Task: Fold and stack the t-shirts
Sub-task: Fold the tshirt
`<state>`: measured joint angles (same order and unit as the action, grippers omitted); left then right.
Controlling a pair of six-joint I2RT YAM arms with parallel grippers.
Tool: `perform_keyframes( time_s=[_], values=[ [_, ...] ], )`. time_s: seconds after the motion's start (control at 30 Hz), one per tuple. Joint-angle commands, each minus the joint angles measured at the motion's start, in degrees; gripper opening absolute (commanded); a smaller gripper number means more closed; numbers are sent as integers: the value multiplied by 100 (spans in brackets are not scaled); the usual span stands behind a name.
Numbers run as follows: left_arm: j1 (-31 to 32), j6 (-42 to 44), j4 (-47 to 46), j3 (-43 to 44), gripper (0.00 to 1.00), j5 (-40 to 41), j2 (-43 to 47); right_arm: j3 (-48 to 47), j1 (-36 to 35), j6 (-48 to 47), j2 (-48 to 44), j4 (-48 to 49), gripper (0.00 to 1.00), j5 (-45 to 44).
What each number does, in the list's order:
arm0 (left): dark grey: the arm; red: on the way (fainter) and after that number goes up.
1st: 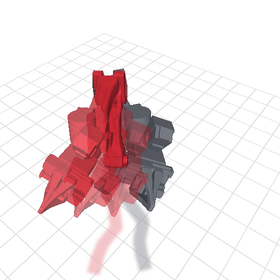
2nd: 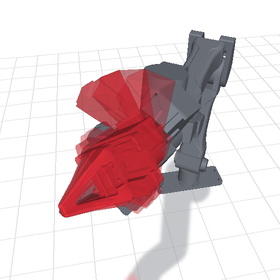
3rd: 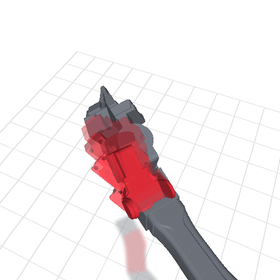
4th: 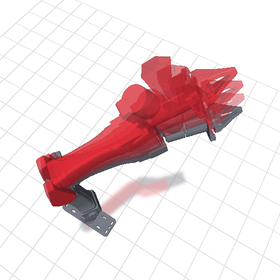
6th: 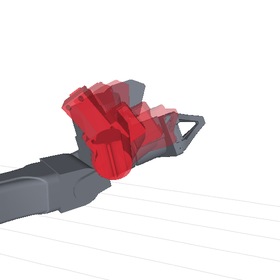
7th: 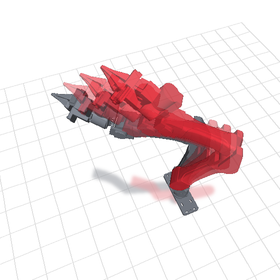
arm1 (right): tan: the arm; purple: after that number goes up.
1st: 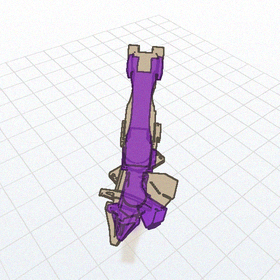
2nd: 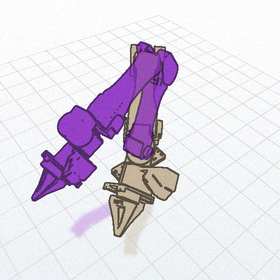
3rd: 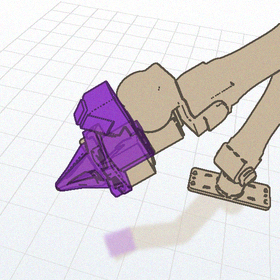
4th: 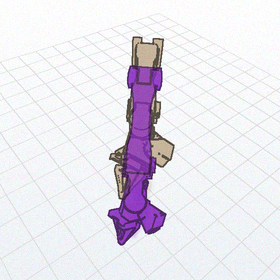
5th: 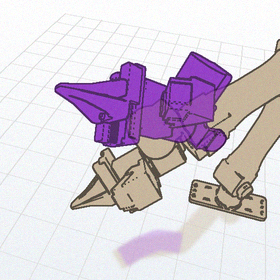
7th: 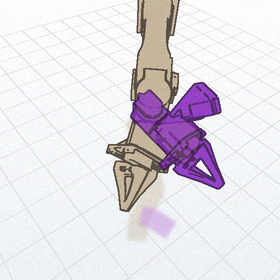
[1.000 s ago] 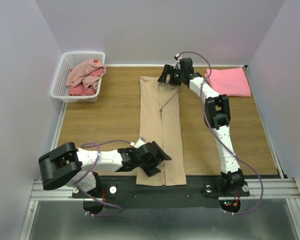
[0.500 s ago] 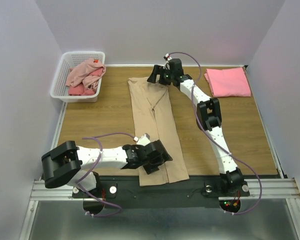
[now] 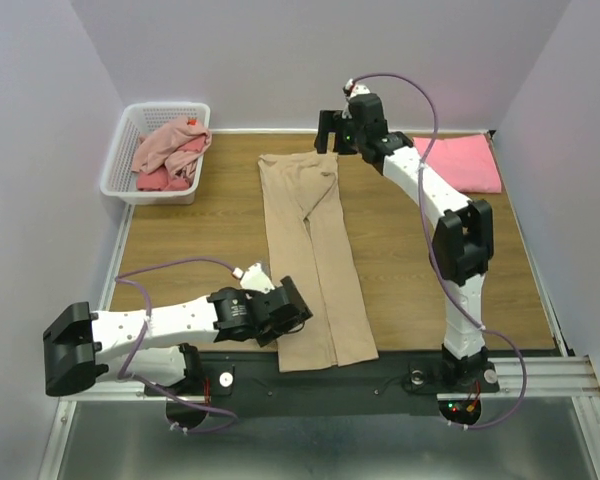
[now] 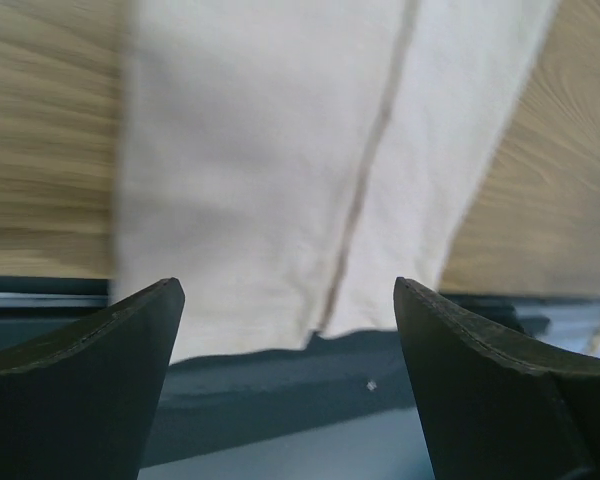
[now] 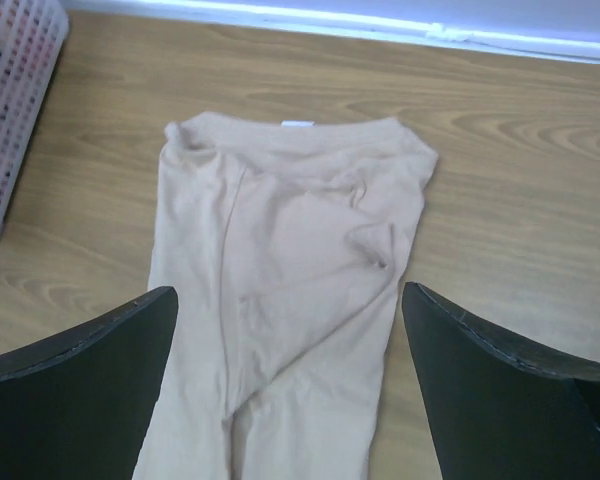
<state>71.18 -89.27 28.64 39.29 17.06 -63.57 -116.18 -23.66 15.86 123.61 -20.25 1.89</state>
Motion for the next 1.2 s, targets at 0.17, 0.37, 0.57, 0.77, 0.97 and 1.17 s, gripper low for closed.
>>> perform_keyframes(
  time_s=[0.17,0.37,0.57,0.77,0.97,1.17],
  values=[
    [-165,-627,1689,133,99,1379,1153,1748,-1254,418,-576,-207,100,-1314],
    [-245,-810,1530,-500,99,1265,1909,1187,-1589,339,382,-409,100,-1664],
    [-271,-890,1372,-931,99,1177,2542,597,-1598,637,1112,-647,100,-2473],
    [-280,-899,1433,-950,99,1344,2754,79,-1431,1129,1736,-840,100,-3274],
    [-306,-811,1574,-747,99,1581,2657,-799,-1071,1386,2482,-1016,100,-2966],
    [-490,-565,1294,-834,99,1512,2359,-1601,-1044,797,2581,-1025,100,-2642]
  ],
)
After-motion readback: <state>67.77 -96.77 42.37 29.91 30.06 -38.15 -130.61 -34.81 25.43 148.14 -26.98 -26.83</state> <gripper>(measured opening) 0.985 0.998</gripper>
